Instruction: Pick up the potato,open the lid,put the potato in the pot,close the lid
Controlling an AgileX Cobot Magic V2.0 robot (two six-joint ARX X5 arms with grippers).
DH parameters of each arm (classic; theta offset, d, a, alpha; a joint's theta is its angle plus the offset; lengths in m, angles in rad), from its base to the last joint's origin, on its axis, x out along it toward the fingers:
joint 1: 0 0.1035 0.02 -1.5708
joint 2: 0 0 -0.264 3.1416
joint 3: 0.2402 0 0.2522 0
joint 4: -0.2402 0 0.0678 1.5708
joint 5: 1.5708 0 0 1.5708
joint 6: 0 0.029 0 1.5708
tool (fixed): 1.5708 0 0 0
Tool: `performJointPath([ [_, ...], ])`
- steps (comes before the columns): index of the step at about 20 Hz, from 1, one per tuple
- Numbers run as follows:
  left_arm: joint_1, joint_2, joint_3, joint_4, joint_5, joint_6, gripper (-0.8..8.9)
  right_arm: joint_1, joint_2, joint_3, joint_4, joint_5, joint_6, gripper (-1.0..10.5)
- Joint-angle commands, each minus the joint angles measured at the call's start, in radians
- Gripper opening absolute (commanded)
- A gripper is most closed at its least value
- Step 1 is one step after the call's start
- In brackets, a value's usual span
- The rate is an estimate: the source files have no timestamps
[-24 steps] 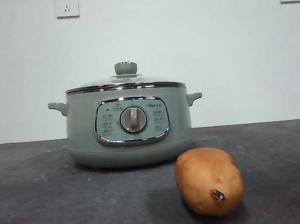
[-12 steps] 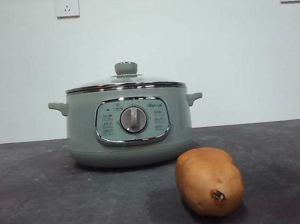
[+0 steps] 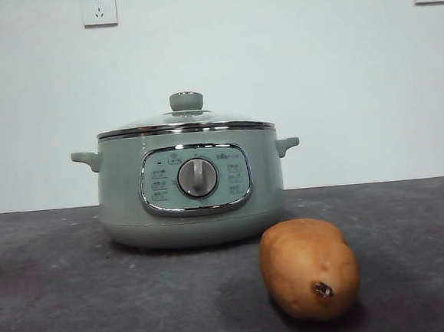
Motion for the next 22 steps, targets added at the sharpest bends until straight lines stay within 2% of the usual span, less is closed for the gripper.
performJointPath([
  [1,0.002,0.039,0.044,-0.055,0.079,-0.006,-0.04,0.000,0.043,0.050,-0.064,-0.029,0.009,0.0],
  [5,0.002,0.085,0.100,-0.140,0.191,0.011,-0.04,0.000,0.093,0.097,-0.156,-0.063,0.008,0.0],
  [7,0.002,0.102,0.120,-0.168,0.237,0.029,-0.04,0.000,0.122,0.117,-0.184,-0.107,0.005,0.0],
  [14,0.001,0.122,0.177,-0.232,0.370,0.047,-0.04,0.004,0.290,0.215,-0.219,-0.405,-0.025,0.0],
  [18,0.000,0.122,0.185,-0.285,0.445,0.048,-0.04,0.064,0.405,0.291,-0.277,-0.414,-0.069,0.0],
  [20,0.000,0.122,0.185,-0.308,0.449,0.052,-0.04,0.098,0.443,0.315,-0.293,-0.406,-0.073,0.2],
  [22,0.000,0.123,0.185,-0.333,0.449,0.066,-0.04,0.146,0.484,0.341,-0.307,-0.387,-0.069,1.0],
])
